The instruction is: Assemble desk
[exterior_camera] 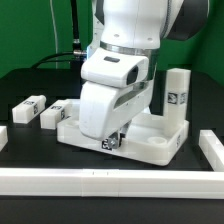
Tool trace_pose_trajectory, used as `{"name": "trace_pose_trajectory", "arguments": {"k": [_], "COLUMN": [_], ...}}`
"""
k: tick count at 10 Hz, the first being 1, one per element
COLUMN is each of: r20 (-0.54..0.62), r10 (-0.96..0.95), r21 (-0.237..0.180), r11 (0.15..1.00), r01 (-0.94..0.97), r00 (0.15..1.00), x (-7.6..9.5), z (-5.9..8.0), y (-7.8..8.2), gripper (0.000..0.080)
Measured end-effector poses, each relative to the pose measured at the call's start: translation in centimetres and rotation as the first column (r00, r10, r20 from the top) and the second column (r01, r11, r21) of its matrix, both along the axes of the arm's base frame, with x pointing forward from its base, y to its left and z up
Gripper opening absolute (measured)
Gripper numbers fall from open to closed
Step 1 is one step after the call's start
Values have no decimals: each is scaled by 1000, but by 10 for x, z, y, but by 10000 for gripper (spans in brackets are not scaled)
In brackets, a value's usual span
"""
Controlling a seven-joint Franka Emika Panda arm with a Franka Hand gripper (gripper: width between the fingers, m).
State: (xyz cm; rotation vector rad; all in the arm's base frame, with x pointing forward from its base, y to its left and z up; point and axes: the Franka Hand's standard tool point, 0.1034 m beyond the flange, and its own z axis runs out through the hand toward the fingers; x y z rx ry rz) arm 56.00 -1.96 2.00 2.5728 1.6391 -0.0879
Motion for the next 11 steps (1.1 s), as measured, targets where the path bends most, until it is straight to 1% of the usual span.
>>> {"name": "trace_pose_trajectory", "arguments": {"k": [1,2,4,6,7,11], "r20": [-4,-22,-29,-32,-38,-42], "r10": [37,118,194,235,246,251], "r21": [-6,-12,-29,-39,-41,-43], "r11": [999,993,980,971,968,967], "r01": [-37,-118,-195,-236,-248,-253], "r00": [999,993,980,972,968,967], "x": [0,2,19,30,32,31], "z": [0,-1,-1,-3,-2,-3], "y": [0,4,17,30,34,29], "gripper": [63,63,63,63,63,63]}}
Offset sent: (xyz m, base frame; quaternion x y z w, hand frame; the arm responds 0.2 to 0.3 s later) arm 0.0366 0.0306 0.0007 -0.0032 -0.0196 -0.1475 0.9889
